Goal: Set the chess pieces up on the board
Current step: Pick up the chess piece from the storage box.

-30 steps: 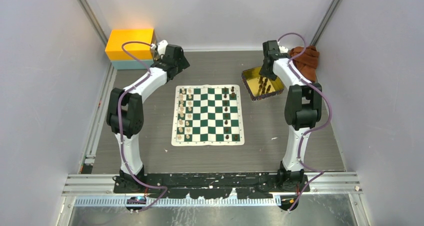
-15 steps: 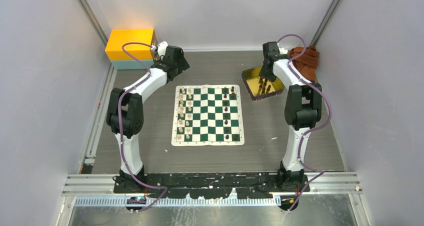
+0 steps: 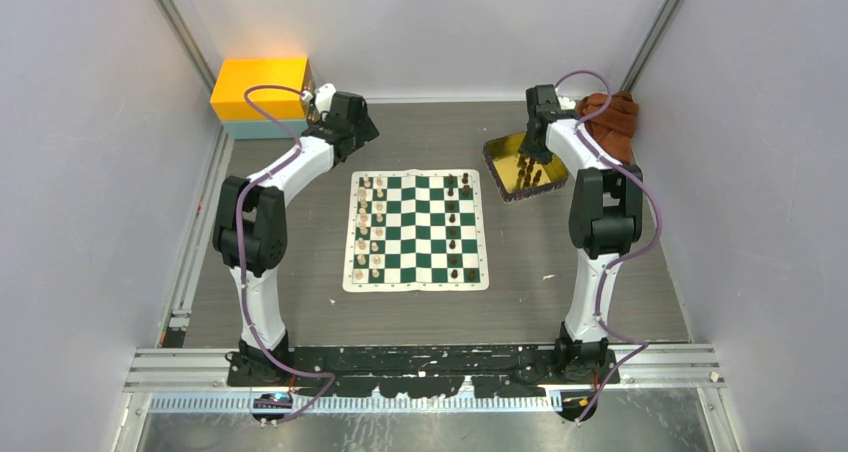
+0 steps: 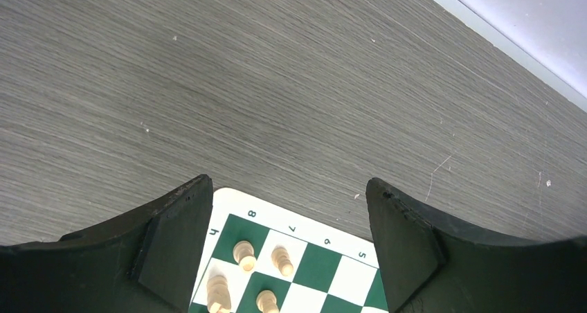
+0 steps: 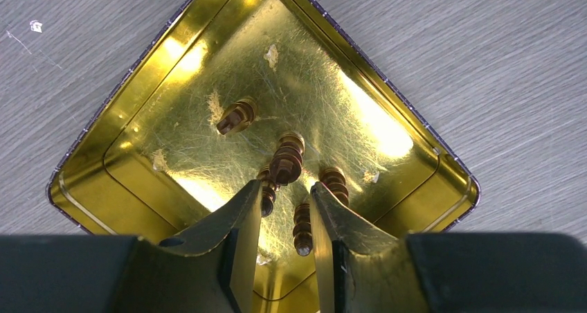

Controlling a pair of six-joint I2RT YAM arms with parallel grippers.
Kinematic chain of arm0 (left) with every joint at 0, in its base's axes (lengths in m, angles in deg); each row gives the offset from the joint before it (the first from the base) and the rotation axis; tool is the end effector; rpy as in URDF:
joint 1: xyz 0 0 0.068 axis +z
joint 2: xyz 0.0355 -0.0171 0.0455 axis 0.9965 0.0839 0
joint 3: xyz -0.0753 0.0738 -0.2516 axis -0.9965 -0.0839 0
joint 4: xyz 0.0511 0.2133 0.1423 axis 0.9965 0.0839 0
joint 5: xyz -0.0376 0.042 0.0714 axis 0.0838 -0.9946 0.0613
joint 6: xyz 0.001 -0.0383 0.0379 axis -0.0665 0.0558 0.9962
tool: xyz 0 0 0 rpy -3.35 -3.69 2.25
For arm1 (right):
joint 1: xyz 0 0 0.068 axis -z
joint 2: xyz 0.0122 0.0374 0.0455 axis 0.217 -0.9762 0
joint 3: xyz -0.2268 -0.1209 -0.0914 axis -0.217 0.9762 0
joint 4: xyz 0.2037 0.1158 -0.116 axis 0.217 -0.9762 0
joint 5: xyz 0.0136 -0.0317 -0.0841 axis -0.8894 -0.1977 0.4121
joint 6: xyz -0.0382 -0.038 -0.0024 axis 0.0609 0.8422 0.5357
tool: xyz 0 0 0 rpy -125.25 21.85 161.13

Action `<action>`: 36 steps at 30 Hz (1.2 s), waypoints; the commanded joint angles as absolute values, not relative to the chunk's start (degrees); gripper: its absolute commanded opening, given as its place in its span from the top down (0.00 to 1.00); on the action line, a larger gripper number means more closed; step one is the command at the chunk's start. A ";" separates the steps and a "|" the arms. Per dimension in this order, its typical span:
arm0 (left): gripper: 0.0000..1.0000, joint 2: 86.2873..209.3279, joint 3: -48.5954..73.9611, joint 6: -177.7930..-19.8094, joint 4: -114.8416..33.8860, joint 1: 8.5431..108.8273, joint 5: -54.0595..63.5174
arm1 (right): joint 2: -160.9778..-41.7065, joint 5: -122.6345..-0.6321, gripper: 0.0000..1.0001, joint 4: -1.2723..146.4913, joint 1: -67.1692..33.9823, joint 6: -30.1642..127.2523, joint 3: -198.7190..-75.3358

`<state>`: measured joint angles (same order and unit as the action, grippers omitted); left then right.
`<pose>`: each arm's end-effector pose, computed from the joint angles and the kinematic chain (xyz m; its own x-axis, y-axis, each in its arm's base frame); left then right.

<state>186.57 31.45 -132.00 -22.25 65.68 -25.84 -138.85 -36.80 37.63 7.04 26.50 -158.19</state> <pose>0.4378 -0.1408 0.2451 -0.4470 -0.5330 -0.7184 -0.3982 0.8377 -0.3737 0.4533 0.0330 0.2190 -0.7017 0.3957 -0.5925 0.4634 0.8851 0.0423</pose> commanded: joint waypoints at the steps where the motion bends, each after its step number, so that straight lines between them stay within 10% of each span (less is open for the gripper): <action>1: 0.19 183.33 31.91 -131.96 -24.35 65.59 -26.38 | -138.61 -37.16 0.63 39.60 7.59 26.13 -158.51; 19: 0.20 184.72 33.50 -131.52 -23.78 65.50 -26.03 | -140.60 -38.08 0.64 39.94 8.47 26.11 -160.01; 36: 0.20 185.20 34.10 -131.26 -23.28 65.50 -25.56 | -141.18 -38.17 0.90 40.33 8.76 26.12 -160.70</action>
